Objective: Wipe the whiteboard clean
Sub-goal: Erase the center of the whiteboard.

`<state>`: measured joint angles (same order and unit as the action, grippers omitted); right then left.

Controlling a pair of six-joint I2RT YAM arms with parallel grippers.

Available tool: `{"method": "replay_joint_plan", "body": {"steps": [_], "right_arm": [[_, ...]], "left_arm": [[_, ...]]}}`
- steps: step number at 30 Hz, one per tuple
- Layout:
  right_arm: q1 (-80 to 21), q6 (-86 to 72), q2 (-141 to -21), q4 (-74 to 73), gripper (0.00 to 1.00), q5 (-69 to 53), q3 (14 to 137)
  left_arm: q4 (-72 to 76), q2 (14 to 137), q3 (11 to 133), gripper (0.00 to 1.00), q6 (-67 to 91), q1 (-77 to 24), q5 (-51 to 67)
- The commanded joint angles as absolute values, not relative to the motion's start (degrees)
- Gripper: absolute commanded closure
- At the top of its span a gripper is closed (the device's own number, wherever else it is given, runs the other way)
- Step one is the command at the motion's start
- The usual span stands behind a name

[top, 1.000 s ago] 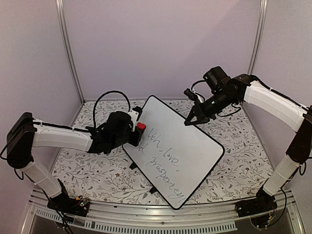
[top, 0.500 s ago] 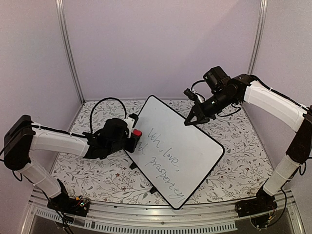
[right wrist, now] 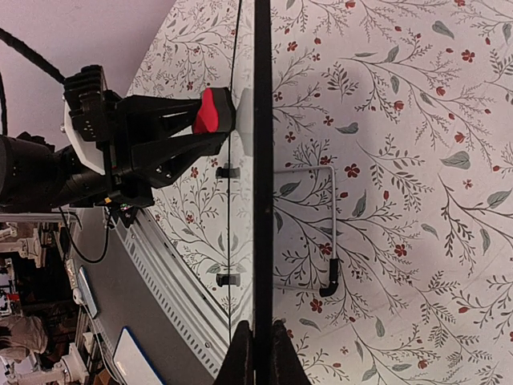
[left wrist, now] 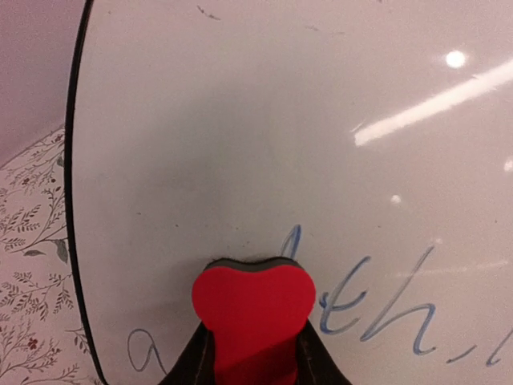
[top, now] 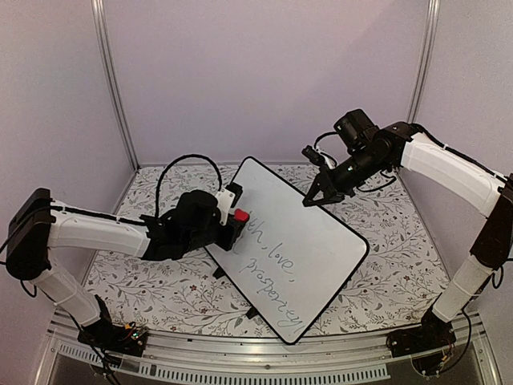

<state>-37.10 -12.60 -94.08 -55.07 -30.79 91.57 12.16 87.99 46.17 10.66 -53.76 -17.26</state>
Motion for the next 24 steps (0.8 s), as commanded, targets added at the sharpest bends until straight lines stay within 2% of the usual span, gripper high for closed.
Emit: {"method": "replay_joint_plan", "body": {"steps": [1, 16, 24], "right_arm": [[-38.4, -9.5, -93.8, -53.3, 1.00, -32.8, 92.4], [-38.5, -9.6, -94.3, -53.3, 1.00, -33.0, 92.7], [-38.5, -9.5, -94.3, -53.4, 1.00, -33.0, 92.6]], "left_arm": [[13.1, 89.6, 48.7, 1.00, 9.3, -54.9, -16.3], [11.9, 91.7, 53.0, 1.00, 7.0, -54.5, -18.5], [10.4, 92.0, 49.9, 1.00, 8.3, -54.0, -17.3]]}}
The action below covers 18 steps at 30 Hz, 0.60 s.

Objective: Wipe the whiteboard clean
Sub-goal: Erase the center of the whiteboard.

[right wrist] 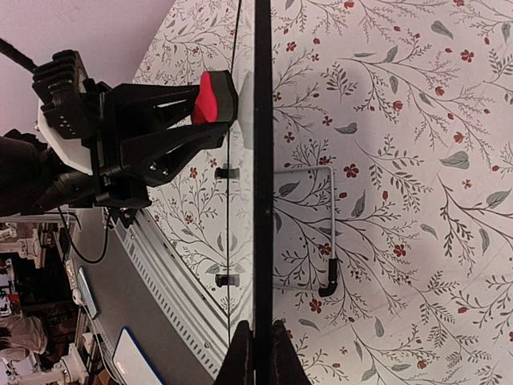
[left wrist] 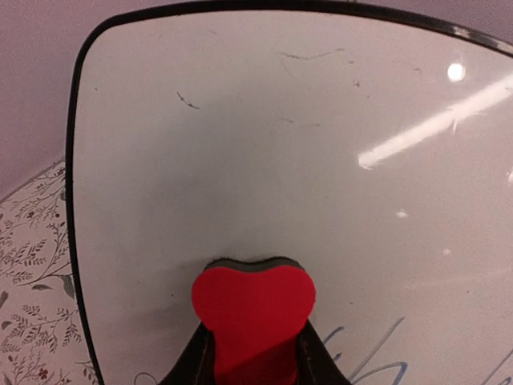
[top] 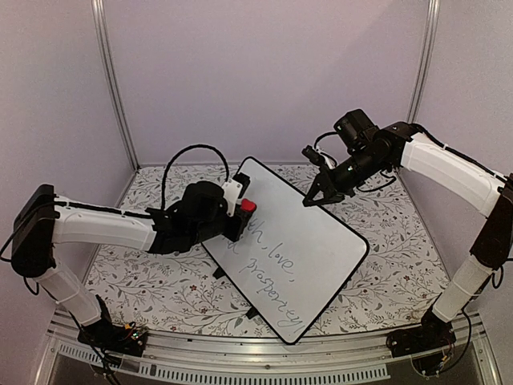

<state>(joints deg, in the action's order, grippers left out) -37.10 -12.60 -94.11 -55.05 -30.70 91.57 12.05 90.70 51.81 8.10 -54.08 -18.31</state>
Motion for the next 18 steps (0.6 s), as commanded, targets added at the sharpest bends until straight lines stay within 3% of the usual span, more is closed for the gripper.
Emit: {"method": "replay_joint_plan", "body": {"steps": [1, 18], "right_arm": [[-38.5, -9.6, -94.3, -53.4, 1.00, -33.0, 92.6], [-38.5, -9.6, -94.0, -53.4, 1.00, -33.0, 92.5]], "left_arm": [[10.4, 91.6, 49.2, 1.00, 8.4, -54.0, -17.0], [8.9, 90.5, 43.6, 1.00, 9.3, -52.8, -11.0]]}}
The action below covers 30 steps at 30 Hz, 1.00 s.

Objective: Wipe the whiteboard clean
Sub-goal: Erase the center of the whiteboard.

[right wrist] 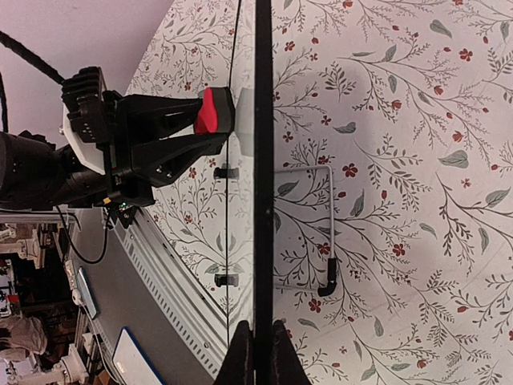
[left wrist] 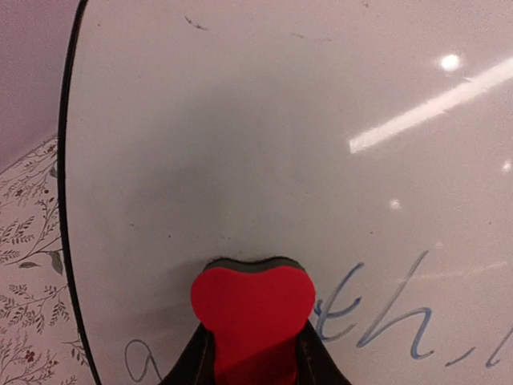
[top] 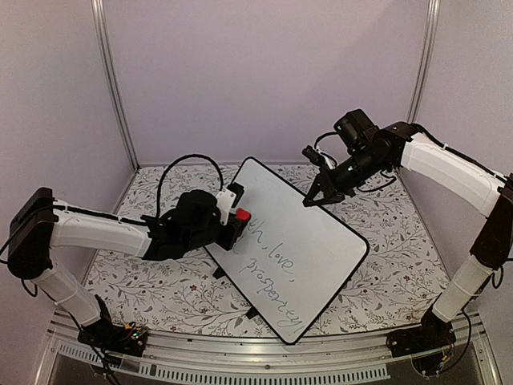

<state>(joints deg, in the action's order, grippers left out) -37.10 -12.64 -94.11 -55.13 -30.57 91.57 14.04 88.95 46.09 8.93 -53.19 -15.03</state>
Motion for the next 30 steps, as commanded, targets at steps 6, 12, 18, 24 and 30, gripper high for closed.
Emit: {"method": "replay_joint_plan", "body": {"steps": [6, 12, 18, 24, 30], "right_arm": [[-38.5, -9.6, -93.8, -53.4, 1.00, -33.0, 92.4], [-38.5, -9.6, -93.8, -53.3, 1.00, -33.0, 92.3], [-38.5, -9.6, -93.9, -53.3, 1.00, -33.0, 92.4], [-38.5, -9.6, -94.1, -53.3, 1.00, -33.1, 92.4], [-38.5, -9.6, -94.1, -53.4, 1.00, -33.0, 92.4]], "left_arm": [[9.4, 88.9, 40.7, 1.00, 9.9, -52.4, -9.2], [10.1, 87.3, 38.0, 1.00, 9.6, -51.5, -6.9], [10.8, 86.7, 38.5, 1.00, 8.3, -51.5, -4.9], [11.3, 88.1, 42.3, 1.00, 6.2, -51.2, -3.5], [10.7, 89.1, 46.8, 1.00, 4.7, -51.1, -2.2]]}}
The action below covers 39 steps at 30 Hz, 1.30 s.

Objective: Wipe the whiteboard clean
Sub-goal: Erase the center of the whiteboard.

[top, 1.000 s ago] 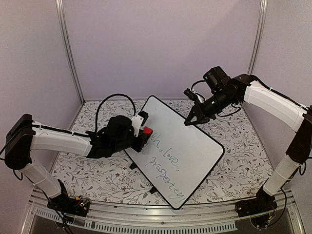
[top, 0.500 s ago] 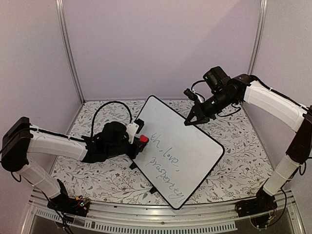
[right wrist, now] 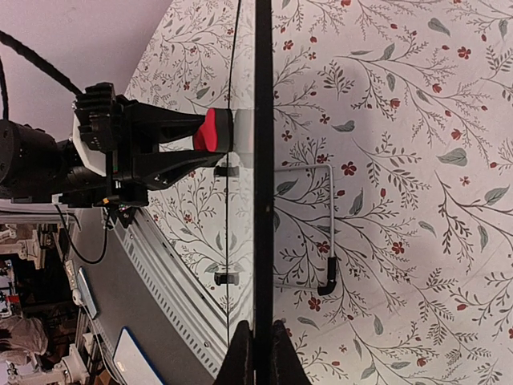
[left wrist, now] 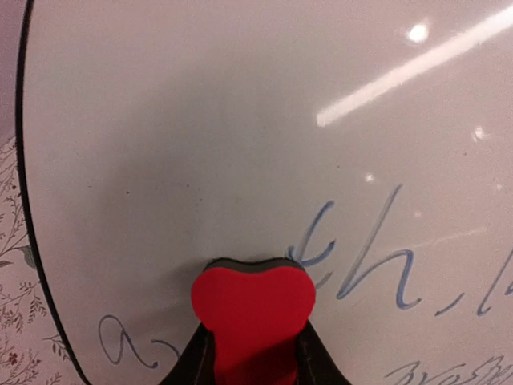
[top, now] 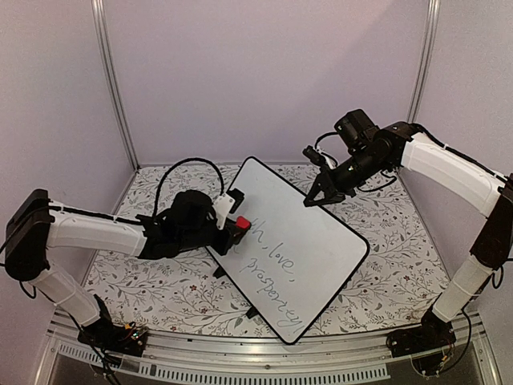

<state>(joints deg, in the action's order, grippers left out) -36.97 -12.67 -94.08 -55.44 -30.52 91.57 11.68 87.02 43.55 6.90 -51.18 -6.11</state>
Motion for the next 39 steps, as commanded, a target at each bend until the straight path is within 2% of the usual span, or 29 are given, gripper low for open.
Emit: {"method": "replay_joint_plan", "body": {"steps": [1, 19, 39], "right_arm": [[-38.5, -9.6, -94.1, -53.3, 1.00, -33.0, 92.4], [-38.5, -9.5, -94.4, -53.4, 1.00, -33.0, 92.5], [-38.5, -9.6, -94.1, -53.5, 1.00, -32.9, 92.6]], "left_arm": [[10.6, 89.2, 47.3, 1.00, 4.5, -51.1, -2.1], [8.6, 89.7, 52.1, 1.00, 3.2, -50.3, -0.4], [8.3, 85.3, 39.9, 1.00, 7.7, -50.4, -2.1]]}}
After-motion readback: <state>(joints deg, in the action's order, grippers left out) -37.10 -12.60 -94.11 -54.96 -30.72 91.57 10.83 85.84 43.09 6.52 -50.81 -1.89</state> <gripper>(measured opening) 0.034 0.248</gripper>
